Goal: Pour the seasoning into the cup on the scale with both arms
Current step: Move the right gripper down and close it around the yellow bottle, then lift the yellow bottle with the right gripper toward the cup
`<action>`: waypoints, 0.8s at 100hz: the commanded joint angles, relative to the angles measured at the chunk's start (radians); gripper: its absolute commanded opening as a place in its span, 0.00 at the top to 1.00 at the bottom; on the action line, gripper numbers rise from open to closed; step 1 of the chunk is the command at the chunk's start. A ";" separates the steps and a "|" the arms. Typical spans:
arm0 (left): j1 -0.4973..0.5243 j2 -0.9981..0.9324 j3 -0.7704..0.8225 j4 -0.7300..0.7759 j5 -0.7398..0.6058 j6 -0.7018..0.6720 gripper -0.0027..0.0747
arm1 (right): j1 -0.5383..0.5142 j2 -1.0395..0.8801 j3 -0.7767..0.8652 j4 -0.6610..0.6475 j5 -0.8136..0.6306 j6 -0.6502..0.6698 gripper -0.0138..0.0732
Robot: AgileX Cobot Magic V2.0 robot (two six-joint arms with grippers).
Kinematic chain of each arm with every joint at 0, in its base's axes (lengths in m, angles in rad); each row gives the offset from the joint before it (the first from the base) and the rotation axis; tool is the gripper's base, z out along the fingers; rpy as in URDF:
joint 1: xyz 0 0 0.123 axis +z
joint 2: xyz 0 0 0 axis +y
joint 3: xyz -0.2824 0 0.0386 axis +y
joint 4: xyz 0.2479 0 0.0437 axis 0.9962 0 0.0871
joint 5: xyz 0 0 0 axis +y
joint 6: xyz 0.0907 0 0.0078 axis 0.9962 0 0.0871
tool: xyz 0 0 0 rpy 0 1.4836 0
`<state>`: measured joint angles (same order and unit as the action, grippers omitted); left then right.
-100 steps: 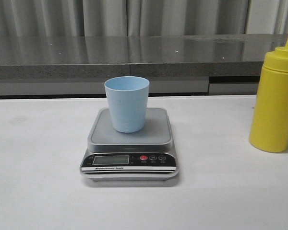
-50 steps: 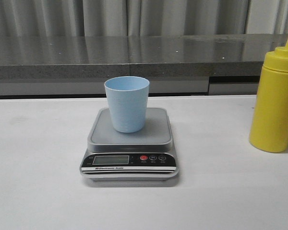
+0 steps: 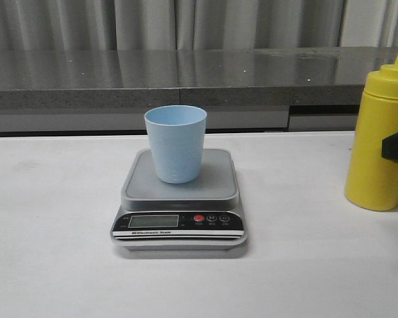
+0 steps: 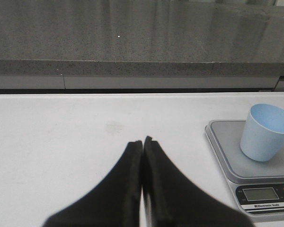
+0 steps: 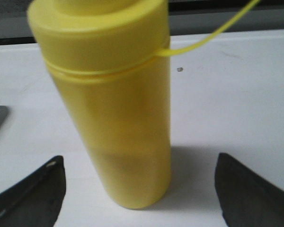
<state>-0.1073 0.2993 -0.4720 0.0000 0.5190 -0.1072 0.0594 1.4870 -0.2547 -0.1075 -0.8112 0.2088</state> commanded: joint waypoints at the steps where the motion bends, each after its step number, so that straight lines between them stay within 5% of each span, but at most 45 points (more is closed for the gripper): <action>1: 0.003 0.008 -0.024 0.000 -0.076 -0.008 0.99 | 0.001 0.031 -0.026 0.017 -0.170 0.002 0.11; 80: 0.003 0.008 -0.024 0.000 -0.076 -0.008 0.99 | 0.001 0.321 -0.185 0.016 -0.301 0.002 0.11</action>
<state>-0.1073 0.2993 -0.4720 0.0000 0.5190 -0.1072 0.0594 1.8239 -0.4053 -0.0958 -1.0264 0.2109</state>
